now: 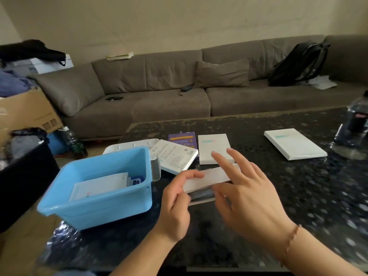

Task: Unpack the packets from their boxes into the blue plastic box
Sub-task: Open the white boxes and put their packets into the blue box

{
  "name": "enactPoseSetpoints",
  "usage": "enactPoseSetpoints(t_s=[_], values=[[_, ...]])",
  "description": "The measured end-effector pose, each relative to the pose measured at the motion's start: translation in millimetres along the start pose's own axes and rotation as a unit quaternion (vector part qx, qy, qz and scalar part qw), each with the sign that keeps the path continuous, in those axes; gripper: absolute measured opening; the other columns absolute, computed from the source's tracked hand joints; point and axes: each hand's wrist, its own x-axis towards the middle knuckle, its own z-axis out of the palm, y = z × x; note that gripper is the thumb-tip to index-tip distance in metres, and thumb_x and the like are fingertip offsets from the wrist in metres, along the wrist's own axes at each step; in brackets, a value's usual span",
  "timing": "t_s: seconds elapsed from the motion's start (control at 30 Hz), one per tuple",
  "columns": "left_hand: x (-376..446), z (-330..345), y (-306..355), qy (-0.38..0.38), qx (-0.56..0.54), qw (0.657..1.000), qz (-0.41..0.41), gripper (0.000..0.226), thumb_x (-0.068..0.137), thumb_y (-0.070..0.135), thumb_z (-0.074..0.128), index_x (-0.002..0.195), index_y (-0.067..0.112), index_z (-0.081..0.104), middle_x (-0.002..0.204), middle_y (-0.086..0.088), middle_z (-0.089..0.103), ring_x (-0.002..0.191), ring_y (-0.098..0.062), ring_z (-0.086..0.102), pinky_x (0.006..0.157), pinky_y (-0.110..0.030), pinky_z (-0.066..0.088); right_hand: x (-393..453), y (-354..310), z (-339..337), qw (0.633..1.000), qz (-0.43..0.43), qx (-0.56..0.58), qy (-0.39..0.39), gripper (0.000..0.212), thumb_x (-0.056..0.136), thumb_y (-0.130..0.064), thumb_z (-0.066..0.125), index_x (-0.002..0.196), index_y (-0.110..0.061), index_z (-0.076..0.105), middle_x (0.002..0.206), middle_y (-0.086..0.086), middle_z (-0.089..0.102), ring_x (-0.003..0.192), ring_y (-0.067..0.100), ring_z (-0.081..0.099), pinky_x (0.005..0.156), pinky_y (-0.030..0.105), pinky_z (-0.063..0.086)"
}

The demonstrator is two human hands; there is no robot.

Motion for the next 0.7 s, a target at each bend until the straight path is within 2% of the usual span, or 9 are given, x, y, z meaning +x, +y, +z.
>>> enactPoseSetpoints(t_s=[0.07,0.13,0.23,0.37,0.43,0.53,0.57,0.6,0.7], values=[[3,-1,3,-0.008,-0.010,1.000,-0.005,0.041,0.079,0.010,0.040,0.112,0.016,0.063,0.111,0.005,0.068,0.112,-0.022,0.063,0.091,-0.047,0.056,3,1,6,1.000,-0.004,-0.027,-0.006,0.035,0.084,-0.030,0.046,0.056,-0.024,0.066,0.149,0.005,0.047,0.140,0.036,0.037,0.095,0.049,0.047],[6,-2,6,-0.010,-0.009,1.000,-0.006,0.041,0.079,0.009,0.039,0.113,0.016,0.062,0.111,0.009,0.068,0.112,-0.018,0.063,0.090,-0.043,0.057,5,0,10,0.999,-0.012,-0.046,-0.009,0.035,0.084,-0.030,0.043,0.058,-0.025,0.066,0.151,0.007,0.043,0.142,0.037,0.033,0.096,0.051,0.046],[8,-3,7,-0.015,-0.002,1.000,0.001,0.040,0.080,0.009,0.038,0.113,0.017,0.061,0.111,0.014,0.067,0.112,-0.014,0.061,0.086,-0.035,0.057,10,-1,12,0.999,-0.007,-0.048,-0.021,0.036,0.080,-0.034,0.039,0.063,-0.032,0.071,0.149,0.008,0.046,0.140,0.040,0.036,0.091,0.052,0.051],[10,-5,6,-0.021,0.004,1.000,0.002,0.039,0.081,0.011,0.040,0.113,0.017,0.061,0.110,0.015,0.066,0.114,-0.014,0.060,0.083,-0.026,0.056,19,4,11,0.990,-0.078,-0.084,-0.086,0.006,0.070,-0.037,0.067,0.068,-0.037,0.072,0.148,0.009,0.046,0.137,0.042,0.039,0.087,0.058,0.052],[10,-5,7,-0.024,0.013,1.000,0.007,0.040,0.081,0.009,0.040,0.114,0.016,0.062,0.109,0.013,0.067,0.113,-0.014,0.061,0.085,-0.023,0.054,22,5,8,0.981,-0.109,-0.108,-0.119,0.006,0.064,-0.034,0.076,0.069,-0.035,0.072,0.152,0.011,0.041,0.139,0.043,0.037,0.087,0.059,0.049],[9,-2,6,-0.039,-0.003,0.999,0.000,0.043,0.080,0.005,0.037,0.114,0.015,0.062,0.107,0.007,0.069,0.108,-0.022,0.065,0.083,-0.025,0.055,32,0,1,0.964,-0.110,-0.162,-0.179,0.008,0.080,-0.034,0.071,0.086,-0.033,0.075,0.162,0.012,0.015,0.147,0.043,0.013,0.099,0.063,0.036],[9,-2,6,-0.039,-0.006,0.999,-0.002,0.044,0.080,0.005,0.037,0.114,0.016,0.062,0.107,0.005,0.070,0.107,-0.024,0.065,0.083,-0.027,0.056,35,-1,0,0.964,-0.117,-0.170,-0.170,0.006,0.080,-0.034,0.071,0.085,-0.033,0.075,0.163,0.012,0.014,0.147,0.043,0.012,0.100,0.063,0.034],[8,-2,5,-0.039,-0.011,0.999,-0.005,0.045,0.080,0.005,0.037,0.115,0.016,0.062,0.108,0.004,0.070,0.107,-0.026,0.065,0.084,-0.030,0.057,37,0,0,0.965,-0.119,-0.169,-0.163,0.002,0.074,-0.035,0.076,0.076,-0.034,0.075,0.160,0.012,0.024,0.146,0.043,0.020,0.098,0.063,0.038],[7,-3,4,-0.049,-0.010,0.999,-0.001,0.046,0.081,0.002,0.036,0.118,0.014,0.061,0.110,0.000,0.069,0.109,-0.028,0.065,0.087,-0.033,0.057,36,8,7,0.973,-0.139,-0.135,-0.127,0.015,0.057,-0.035,0.085,0.058,-0.038,0.071,0.146,0.008,0.050,0.137,0.041,0.040,0.094,0.061,0.046]])
